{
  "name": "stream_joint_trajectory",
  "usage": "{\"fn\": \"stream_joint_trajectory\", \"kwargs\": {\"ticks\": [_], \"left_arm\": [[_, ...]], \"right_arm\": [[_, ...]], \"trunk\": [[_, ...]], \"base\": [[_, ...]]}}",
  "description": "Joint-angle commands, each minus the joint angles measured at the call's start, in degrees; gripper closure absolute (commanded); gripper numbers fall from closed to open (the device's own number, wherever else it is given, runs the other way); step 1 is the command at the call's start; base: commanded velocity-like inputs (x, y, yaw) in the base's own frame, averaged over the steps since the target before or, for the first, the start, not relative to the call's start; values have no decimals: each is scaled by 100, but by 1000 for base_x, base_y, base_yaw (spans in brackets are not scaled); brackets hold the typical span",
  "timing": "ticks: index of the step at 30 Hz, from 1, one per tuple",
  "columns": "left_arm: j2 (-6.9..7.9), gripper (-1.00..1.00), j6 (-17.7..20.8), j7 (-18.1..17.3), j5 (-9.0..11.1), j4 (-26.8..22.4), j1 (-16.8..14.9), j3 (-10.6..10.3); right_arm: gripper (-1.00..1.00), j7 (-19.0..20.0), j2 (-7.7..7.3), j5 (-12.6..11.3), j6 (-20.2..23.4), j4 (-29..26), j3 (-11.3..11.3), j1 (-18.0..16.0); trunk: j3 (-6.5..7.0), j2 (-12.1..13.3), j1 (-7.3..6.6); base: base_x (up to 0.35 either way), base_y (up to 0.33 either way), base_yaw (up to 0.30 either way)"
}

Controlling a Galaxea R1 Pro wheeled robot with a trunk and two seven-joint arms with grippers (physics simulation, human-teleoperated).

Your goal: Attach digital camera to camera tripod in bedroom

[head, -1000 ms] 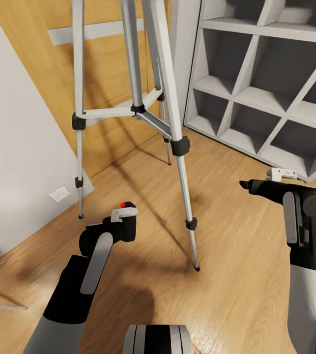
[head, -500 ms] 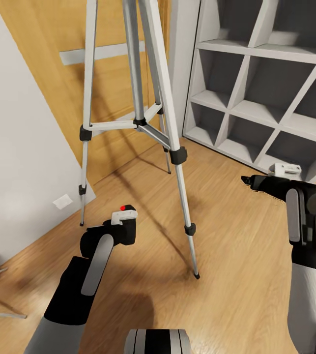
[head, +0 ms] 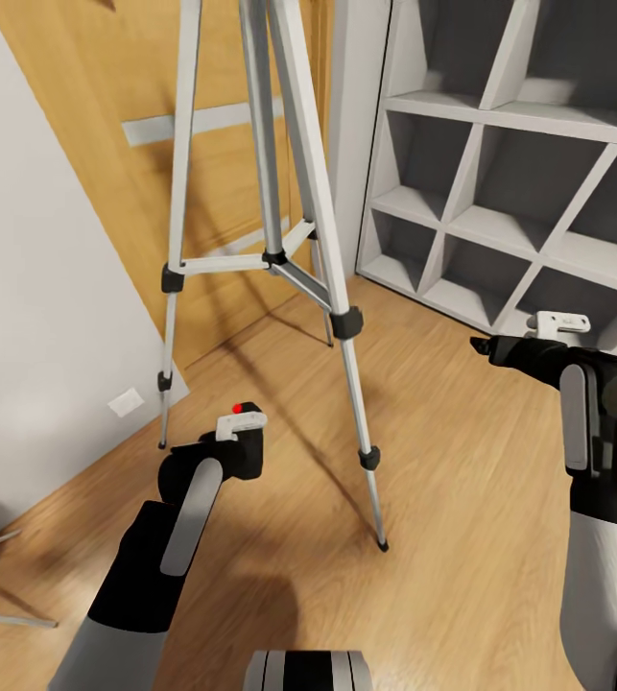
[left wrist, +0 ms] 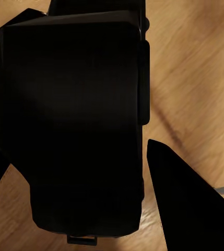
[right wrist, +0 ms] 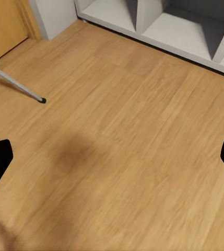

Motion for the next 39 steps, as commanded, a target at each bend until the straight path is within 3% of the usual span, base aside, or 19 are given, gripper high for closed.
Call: {"fn": "stream_joint_trajectory", "kwargs": {"ticks": [1,22,29,39], "left_arm": [[0,100,5,50,45,-3,-3,-2],[9,100,-69,52,42,121,-3,5],[9,100,-265,47,63,566,-3,6],[9,100,-373,45,69,705,-3,4]], "right_arm": [[-100,5,3,-25,26,0,-3,-4],[-100,37,34,-25,26,32,31,-36],[-100,45,28,-25,26,52,25,-32],[-100,47,26,-27,26,55,25,-32]], "trunk": [[14,40,-23],[391,882,-485],[517,1163,-638],[696,1564,-858]], "base": [[0,0,0],[0,0,0],[0,0,0],[0,0,0]]}}
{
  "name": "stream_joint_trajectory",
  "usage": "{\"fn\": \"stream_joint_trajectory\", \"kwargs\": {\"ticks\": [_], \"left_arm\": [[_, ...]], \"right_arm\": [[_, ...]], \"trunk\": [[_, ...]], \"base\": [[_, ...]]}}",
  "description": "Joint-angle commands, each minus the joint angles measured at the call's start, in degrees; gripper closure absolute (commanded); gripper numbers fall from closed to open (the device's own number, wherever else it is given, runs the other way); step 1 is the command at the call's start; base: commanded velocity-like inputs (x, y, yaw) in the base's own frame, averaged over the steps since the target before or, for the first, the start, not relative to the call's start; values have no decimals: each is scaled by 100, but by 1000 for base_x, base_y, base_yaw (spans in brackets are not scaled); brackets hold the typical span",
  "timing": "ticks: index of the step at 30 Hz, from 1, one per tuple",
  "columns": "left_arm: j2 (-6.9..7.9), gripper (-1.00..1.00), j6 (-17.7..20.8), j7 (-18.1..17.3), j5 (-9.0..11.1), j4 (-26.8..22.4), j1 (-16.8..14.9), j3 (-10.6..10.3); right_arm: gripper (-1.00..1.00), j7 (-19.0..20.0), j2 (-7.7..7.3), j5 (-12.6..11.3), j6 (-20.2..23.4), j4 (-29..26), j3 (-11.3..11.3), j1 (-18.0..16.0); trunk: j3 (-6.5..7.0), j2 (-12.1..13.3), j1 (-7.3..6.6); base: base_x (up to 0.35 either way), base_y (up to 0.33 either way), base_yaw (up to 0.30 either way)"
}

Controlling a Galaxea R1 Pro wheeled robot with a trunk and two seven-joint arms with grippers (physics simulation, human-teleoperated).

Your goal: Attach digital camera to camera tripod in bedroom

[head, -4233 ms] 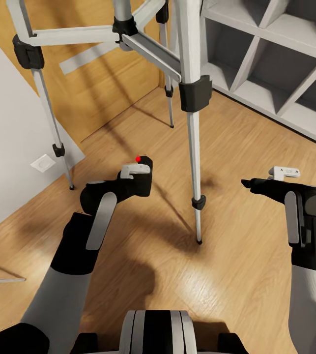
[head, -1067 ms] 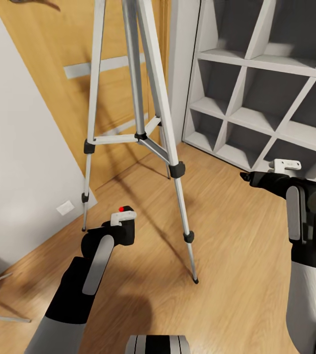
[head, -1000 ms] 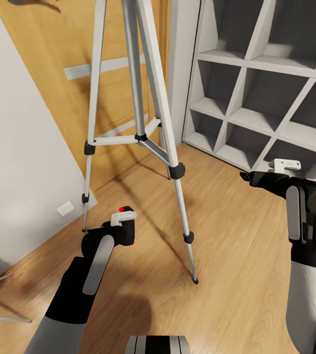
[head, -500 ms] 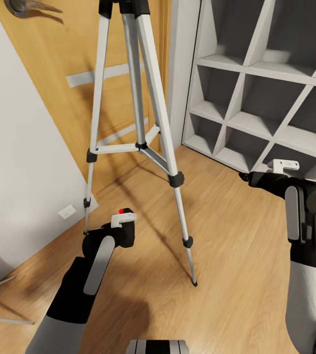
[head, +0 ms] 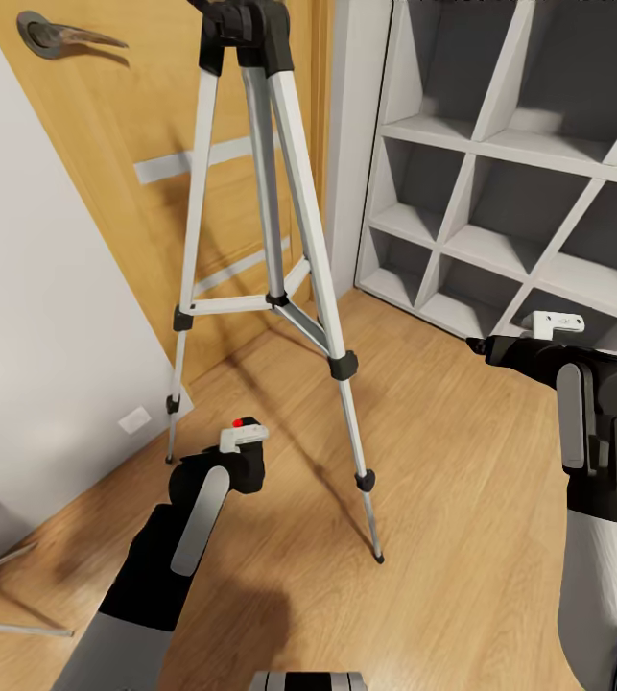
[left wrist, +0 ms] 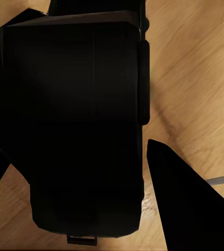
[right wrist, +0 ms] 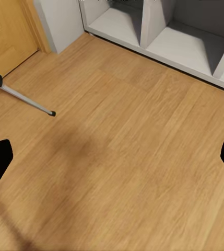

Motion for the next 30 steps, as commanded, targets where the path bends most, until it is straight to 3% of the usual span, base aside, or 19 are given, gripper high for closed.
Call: {"fn": "stream_joint_trajectory", "kwargs": {"ticks": [1,8,12,19,30], "left_arm": [[2,100,-55,51,43,42,59,-3],[9,100,-331,58,34,203,270,8],[24,100,-429,58,36,245,306,114],[35,100,-493,52,44,269,326,372],[35,100,-510,51,46,303,330,430]], "right_arm": [[-100,-1,8,-52,26,-19,7,71],[-100,-50,82,-126,26,-72,98,312],[-100,-61,95,-138,26,-87,109,349],[-100,-67,103,-147,26,-95,116,370],[-100,-63,104,-146,26,-96,123,375]], "trunk": [[14,40,-23],[149,321,-177],[247,481,-265],[432,762,-419],[733,1203,-660]], "base": [[0,0,0],[0,0,0],[0,0,0],[0,0,0],[0,0,0]]}}
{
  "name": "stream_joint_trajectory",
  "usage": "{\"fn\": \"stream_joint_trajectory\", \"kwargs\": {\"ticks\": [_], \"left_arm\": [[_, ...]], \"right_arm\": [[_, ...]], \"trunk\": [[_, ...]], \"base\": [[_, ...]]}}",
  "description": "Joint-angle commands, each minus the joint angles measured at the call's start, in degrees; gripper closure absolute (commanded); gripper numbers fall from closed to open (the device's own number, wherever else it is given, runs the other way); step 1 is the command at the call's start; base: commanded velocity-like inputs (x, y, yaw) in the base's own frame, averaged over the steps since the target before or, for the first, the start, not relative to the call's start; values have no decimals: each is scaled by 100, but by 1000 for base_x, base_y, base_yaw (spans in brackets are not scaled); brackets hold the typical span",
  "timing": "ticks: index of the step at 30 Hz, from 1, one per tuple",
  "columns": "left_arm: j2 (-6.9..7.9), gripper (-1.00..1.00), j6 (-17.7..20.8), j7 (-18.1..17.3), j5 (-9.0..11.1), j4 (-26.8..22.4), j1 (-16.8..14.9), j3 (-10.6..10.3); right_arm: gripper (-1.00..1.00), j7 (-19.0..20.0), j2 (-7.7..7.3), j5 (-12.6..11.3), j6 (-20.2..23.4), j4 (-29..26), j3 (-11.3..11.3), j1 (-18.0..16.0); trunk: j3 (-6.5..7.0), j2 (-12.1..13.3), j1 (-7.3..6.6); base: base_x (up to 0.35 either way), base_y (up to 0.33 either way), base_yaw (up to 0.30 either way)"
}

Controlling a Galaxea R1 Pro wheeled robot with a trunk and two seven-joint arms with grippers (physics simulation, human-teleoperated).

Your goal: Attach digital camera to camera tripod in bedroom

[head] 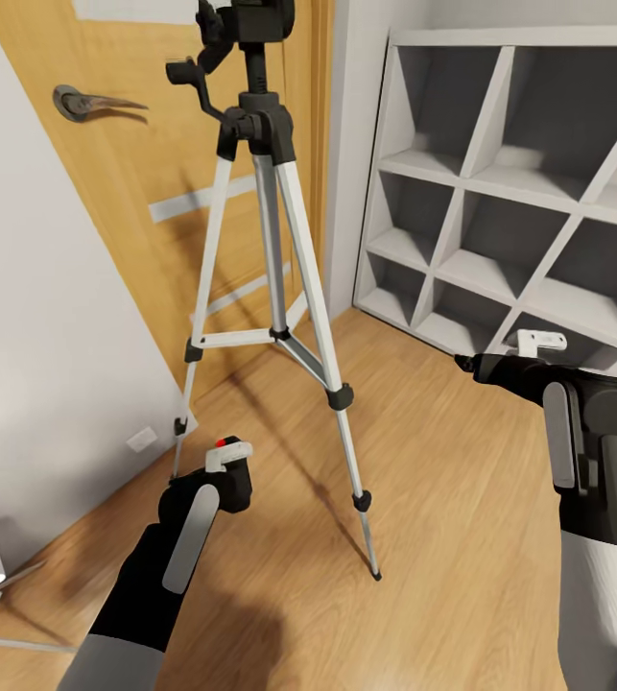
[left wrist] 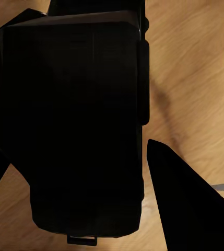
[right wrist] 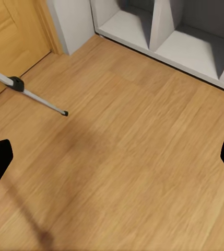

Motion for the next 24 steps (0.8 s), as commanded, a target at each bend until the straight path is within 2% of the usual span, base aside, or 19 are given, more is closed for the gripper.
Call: {"fn": "stream_joint_trajectory", "kwargs": {"ticks": [1,24], "left_arm": [[0,100,16,50,46,-1,-3,-4],[-7,100,5,50,75,140,-3,-50]], "right_arm": [[-100,-5,-1,-35,26,-4,-5,-4],[-100,5,-1,-35,26,-4,-1,-4]], "trunk": [[24,40,-23],[656,962,-528]], "base": [[0,0,0],[0,0,0]]}}
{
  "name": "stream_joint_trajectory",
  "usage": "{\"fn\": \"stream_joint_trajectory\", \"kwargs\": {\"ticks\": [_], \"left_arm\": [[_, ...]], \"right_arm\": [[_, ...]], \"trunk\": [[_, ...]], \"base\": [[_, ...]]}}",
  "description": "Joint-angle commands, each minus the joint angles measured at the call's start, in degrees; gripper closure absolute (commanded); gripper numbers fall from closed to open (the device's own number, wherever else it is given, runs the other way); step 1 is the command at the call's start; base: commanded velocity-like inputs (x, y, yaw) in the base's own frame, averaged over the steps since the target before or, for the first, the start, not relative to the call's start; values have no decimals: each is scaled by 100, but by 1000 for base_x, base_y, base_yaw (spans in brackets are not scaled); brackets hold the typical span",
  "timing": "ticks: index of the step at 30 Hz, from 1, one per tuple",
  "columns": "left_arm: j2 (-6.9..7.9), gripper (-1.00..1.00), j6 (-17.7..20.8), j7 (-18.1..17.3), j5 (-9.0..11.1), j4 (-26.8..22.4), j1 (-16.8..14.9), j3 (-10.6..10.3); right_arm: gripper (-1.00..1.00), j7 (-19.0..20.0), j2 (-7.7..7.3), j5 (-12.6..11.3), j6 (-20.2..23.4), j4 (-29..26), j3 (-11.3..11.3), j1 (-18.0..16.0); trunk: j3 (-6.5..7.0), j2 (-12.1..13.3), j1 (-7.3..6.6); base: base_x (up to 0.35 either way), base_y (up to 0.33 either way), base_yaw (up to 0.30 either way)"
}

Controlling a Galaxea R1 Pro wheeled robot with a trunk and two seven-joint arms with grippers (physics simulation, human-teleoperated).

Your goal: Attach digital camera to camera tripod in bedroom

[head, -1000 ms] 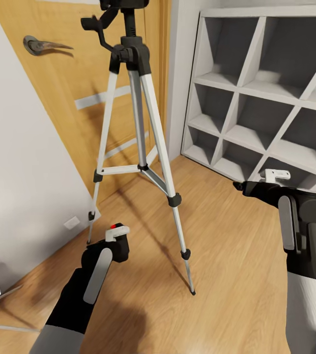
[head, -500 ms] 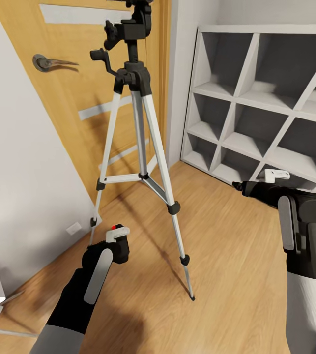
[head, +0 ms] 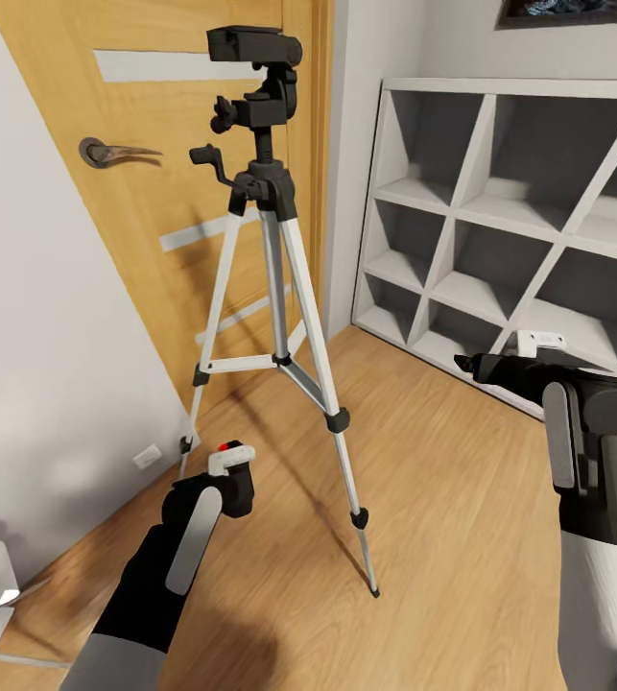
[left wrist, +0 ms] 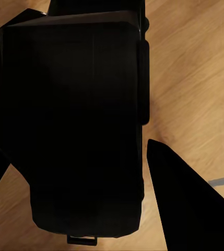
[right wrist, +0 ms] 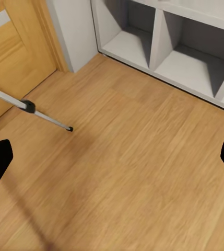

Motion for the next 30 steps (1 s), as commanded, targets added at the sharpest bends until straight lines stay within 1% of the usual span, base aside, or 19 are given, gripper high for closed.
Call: {"fn": "stream_joint_trajectory", "kwargs": {"ticks": [1,11,22,26,27,28,30], "left_arm": [[0,100,17,50,42,14,-3,-7],[-1,100,17,50,38,84,-3,-11],[-4,100,17,55,46,53,18,-1],[-14,100,7,156,66,-69,194,28],[-13,100,4,187,85,-153,319,52],[-12,100,5,206,141,-273,466,97],[-8,100,6,220,241,-382,622,135]], "right_arm": [[-100,-6,-1,-35,26,-4,-5,-2],[-100,0,-1,-37,26,-4,-6,0],[-100,3,-1,-40,26,-4,-6,2],[-100,4,-1,-39,26,-4,-6,3],[-100,4,-1,-41,26,-4,-3,3],[-100,4,-1,-42,26,-4,4,4],[-100,4,-1,-43,26,-4,20,4]], "trunk": [[24,40,-23],[299,441,-243],[602,882,-484],[712,1042,-572],[739,1082,-594],[767,1122,-616],[822,1203,-660]], "base": [[0,0,0],[0,0,0],[0,0,0],[0,0,0],[0,0,0],[0,0,0],[0,0,0]]}}
